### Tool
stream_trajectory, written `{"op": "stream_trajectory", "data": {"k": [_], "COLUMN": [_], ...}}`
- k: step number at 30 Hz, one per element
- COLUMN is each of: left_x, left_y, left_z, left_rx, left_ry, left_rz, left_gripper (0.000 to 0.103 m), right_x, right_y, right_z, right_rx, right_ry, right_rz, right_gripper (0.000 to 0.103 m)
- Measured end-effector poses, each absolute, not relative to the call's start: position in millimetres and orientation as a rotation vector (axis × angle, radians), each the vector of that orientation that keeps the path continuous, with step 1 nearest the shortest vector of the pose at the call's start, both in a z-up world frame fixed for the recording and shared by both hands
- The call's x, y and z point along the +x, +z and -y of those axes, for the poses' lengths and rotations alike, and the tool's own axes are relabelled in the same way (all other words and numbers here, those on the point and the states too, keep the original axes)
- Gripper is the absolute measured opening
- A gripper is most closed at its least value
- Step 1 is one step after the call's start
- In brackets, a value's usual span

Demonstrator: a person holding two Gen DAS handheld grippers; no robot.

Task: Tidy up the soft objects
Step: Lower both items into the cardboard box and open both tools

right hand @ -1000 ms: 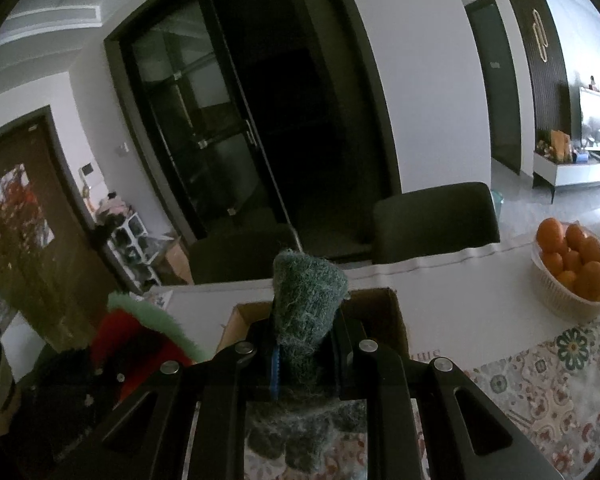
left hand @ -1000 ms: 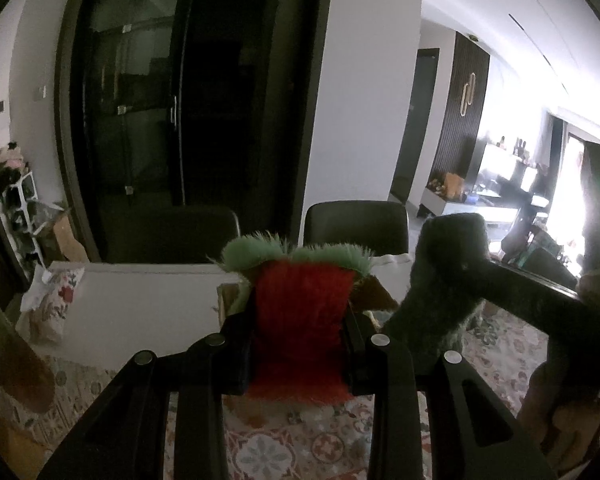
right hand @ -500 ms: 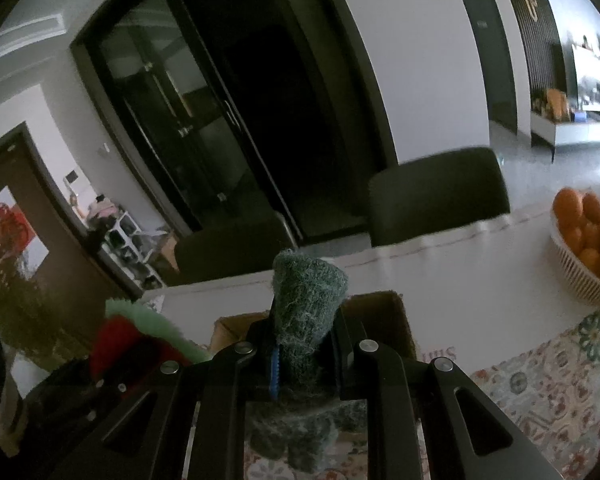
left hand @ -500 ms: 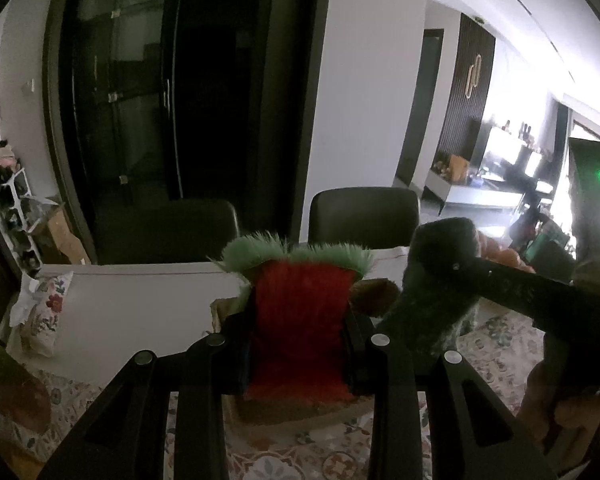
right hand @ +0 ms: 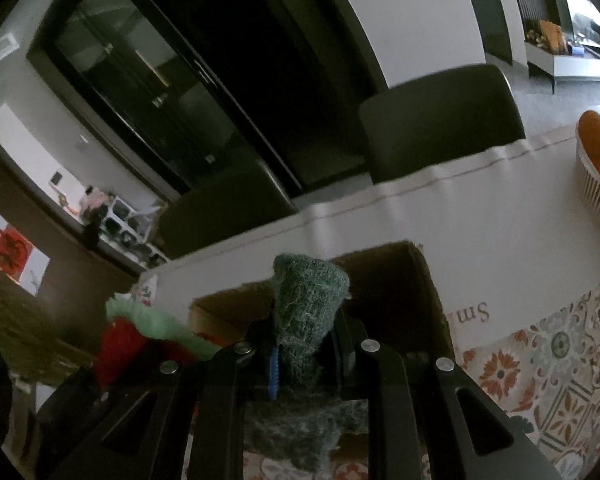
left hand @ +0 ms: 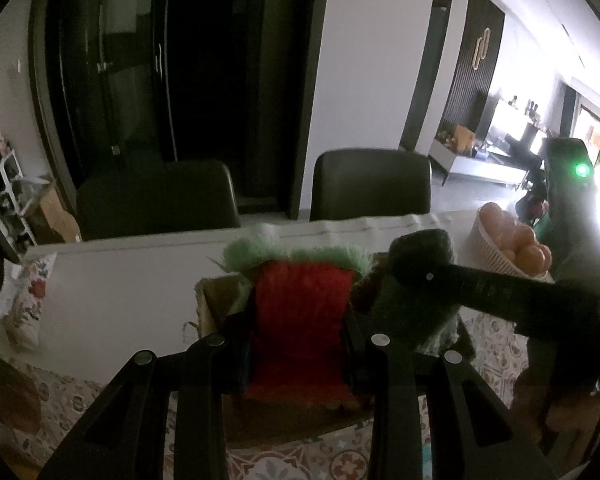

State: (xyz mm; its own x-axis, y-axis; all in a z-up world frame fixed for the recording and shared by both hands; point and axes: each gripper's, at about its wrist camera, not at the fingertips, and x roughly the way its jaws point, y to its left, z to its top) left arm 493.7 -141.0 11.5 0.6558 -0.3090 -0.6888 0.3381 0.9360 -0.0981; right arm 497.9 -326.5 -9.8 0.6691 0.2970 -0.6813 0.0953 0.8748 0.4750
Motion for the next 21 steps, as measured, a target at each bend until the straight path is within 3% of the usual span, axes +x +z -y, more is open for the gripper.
{"op": "stream_trajectory", "data": {"k": [4,6,8,9,10,12,21], "left_x": [503,506,509,508,509,508,488], "left_y": [-2,-6,-11,-13,-13,-12,1], "left_z": [139,139,138,138,137,136,131], "left_rx": [0.012,0.001,-0.011,-0.012,-0.009,0.006,0.065], "left_ry": [-0.375,-0.378,-0.391,-0.387,-0.381,-0.363,-0.275], "left_rz": [-0.82,-0.836,-0.858,-0.859,-0.854,-0.844,-0.819], "left_gripper": [0.035,0.041,0.053,0.057,0.059,0.059,0.063], "right_x": [506,510,513,514,516,518,503], "right_y": [-24,-30,-34,-35,-36,-37,-25], "right_z": [322,322,322,322,322,322,326], "right_rx": [0.485,0.485,0.485,0.485,0.485,0.487,0.469], "right_ry": [0.111,0.11,0.109,0.109,0.112,0.112,0.06], "right_rz": [-0.888,-0.907,-0.921,-0.925,-0.931,-0.937,-0.896], "right_gripper": [0.025,0.026,0.036,0.046,0.055,0.061,0.061]}}
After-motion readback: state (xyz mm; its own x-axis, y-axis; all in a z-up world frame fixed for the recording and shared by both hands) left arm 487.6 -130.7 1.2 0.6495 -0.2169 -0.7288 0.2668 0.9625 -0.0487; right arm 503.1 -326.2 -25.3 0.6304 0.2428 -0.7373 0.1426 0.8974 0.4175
